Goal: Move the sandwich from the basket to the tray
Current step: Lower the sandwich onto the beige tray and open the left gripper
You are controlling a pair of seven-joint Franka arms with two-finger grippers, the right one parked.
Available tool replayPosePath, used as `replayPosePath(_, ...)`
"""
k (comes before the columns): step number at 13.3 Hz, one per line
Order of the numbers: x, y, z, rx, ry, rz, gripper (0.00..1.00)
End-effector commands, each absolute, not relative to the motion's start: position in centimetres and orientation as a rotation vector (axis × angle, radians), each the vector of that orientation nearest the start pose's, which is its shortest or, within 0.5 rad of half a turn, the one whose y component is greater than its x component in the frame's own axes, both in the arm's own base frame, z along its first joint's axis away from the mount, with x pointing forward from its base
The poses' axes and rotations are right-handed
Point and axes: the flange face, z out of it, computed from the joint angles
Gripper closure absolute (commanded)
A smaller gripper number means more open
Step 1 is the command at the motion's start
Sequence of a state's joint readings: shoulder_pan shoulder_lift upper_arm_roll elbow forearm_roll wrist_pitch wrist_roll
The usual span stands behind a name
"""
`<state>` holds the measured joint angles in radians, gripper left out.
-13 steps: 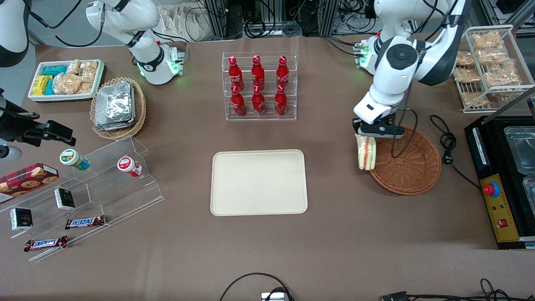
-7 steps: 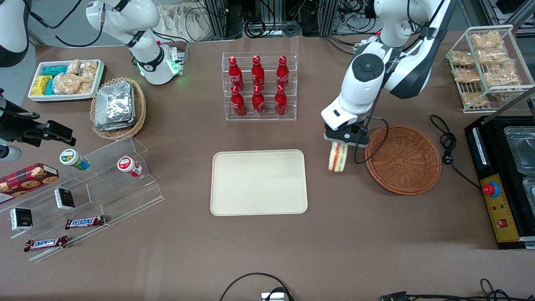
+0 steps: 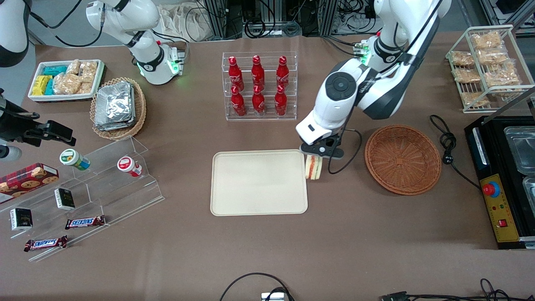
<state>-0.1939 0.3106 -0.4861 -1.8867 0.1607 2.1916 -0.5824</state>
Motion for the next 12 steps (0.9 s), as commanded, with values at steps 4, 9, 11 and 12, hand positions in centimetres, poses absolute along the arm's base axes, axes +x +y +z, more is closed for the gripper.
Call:
replayPosePath(4, 51.8, -43.5, 33.0, -3.145, 0.158, -0.024, 0.87)
replayPosePath(9, 52.1, -45.6, 29.3, -3.142, 0.172, 0.028, 0.87)
replayPosePath(11, 51.7, -45.8, 26.7, -3.103, 0.187, 0.028, 0.87)
replayPosePath(12, 51.7, -45.8, 26.1, -3.095, 0.190, 0.029, 0.87)
